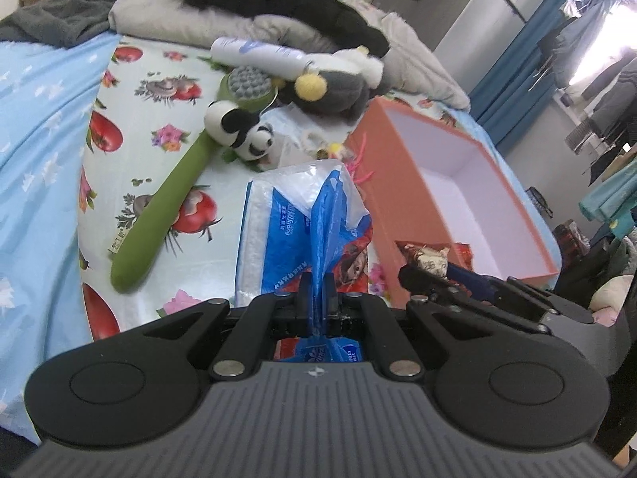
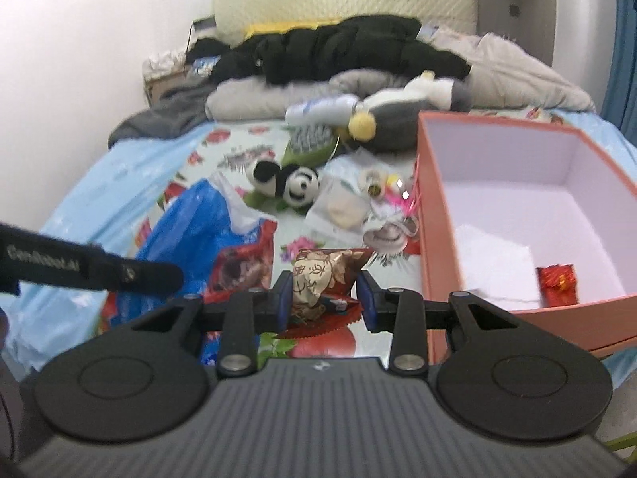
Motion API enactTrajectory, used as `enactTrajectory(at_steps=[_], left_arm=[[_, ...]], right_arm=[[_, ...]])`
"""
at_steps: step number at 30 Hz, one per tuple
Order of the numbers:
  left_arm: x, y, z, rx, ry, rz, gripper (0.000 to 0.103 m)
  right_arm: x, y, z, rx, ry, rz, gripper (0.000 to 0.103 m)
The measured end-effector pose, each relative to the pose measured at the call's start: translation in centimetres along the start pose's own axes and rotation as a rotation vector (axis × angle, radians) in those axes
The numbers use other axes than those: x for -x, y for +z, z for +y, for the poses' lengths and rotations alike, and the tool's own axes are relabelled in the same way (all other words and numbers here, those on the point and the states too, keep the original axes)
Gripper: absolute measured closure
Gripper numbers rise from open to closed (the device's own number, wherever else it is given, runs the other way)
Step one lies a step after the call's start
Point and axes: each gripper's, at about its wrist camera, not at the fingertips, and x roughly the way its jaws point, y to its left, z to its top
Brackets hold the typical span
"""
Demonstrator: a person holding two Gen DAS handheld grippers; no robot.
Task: Organize soft objects
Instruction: 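Lift the snack packet and blue bag with both tools toward the box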
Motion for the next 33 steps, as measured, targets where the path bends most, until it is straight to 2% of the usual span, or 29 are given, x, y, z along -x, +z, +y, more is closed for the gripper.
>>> enactTrajectory(at_steps=[11,16,20,25,33], left_arm=[[4.2,-1.7,-3.5,-0.010,-0.035,-0.086,0.099],[4.9,-2.5,-5.7,-0.027,-0.068,-0.095,0.099],[4.4,-3.0,-7.7,-0.063,-0.109,-0.074,0.099],[3.3,-3.1,-10.1,-0.114,-0.153,-0.047,0.099],[-0.2,-1.2,-13.8,-0.181,-0.206,-0.014,0.099]], right_arm=[[6.8,1.3,-0.9,-0.010,-0.012,-0.105,0.065],[8.9,1.1,-1.5,-0.004,-0.023,-0.147,0.065],[10.6,0.7,-2.2,-0.009,-0.032,-0.150,0.065],[12.3,-0.2,-3.9,-0.039,-0.083,-0.152,0.065],[12.5,-0.4,-7.6,-0.112,-0.150,-0.141,0.065]])
